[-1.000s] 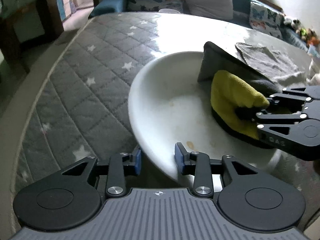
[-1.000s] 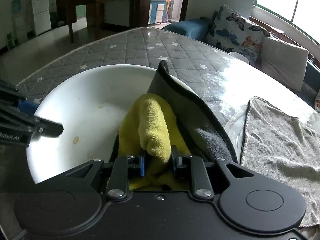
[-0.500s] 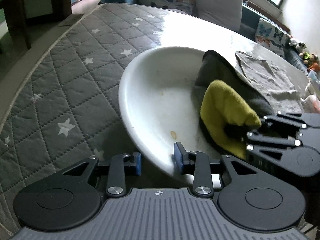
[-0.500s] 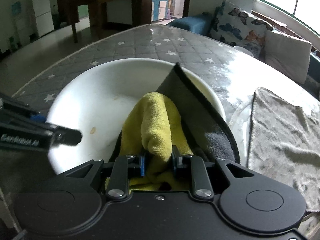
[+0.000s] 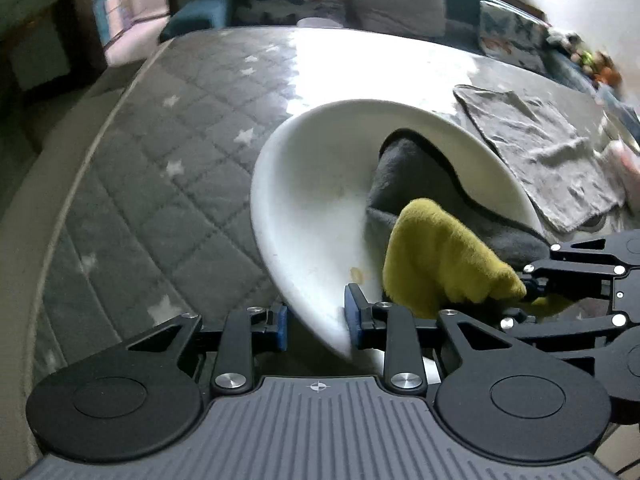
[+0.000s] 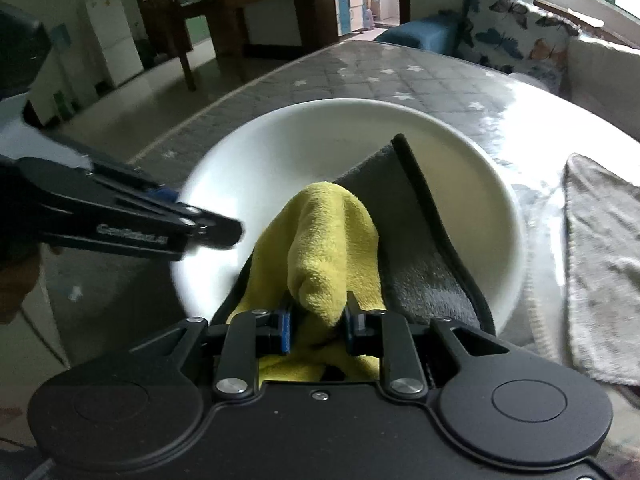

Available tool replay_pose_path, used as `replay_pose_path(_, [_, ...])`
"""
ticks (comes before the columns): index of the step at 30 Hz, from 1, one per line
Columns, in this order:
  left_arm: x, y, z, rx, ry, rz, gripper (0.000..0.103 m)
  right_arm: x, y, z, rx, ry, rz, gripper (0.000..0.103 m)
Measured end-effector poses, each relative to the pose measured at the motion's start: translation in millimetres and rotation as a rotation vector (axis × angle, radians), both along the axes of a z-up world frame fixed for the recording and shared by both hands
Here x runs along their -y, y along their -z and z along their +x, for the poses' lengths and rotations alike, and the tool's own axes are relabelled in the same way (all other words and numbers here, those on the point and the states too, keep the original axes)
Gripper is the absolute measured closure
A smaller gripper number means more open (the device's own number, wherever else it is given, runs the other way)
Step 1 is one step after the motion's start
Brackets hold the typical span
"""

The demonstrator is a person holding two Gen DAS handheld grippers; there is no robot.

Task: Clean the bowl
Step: 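Rub the yellow-and-grey cloth around the bowl's inner wall with the right tool while the left tool holds the rim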

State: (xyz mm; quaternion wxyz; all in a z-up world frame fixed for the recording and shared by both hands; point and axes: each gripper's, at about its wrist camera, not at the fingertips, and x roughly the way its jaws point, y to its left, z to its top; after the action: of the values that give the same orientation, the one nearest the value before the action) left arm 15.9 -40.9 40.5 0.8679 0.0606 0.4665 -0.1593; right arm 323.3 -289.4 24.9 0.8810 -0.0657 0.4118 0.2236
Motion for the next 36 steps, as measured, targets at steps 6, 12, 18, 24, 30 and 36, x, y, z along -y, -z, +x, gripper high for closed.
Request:
replay_pose_path(6, [2,6,15,-0.002,0.042,0.047,0.071,-3,0,4,-0.017,-0.009,0.023,0.079])
replay_pose_path(12, [-1,9,20,-0.013,0.048,0.047,0.070,-2,-3,9,-0.032,-0.016,0.040,0.079])
replay_pose_path(18, [-1,9,21,-0.011,0.057,0.051,0.070,3,-3,13,-0.011,-0.004,-0.004,0.079])
replay_pose_path(24, [0,9,19,-0.005,0.041,0.049,0.069,10,-2,22,0.008,0.023,-0.027,0.079])
replay_pose_path(30, [2,10,16,0.002,0.001,0.050,0.069,12,0,30,0.037,0.042,-0.051,0.079])
replay_pose_path(36, [3,9,8,-0.006,-0.045,0.031,0.068,15,2,38,0.065,0.061,-0.075,0.079])
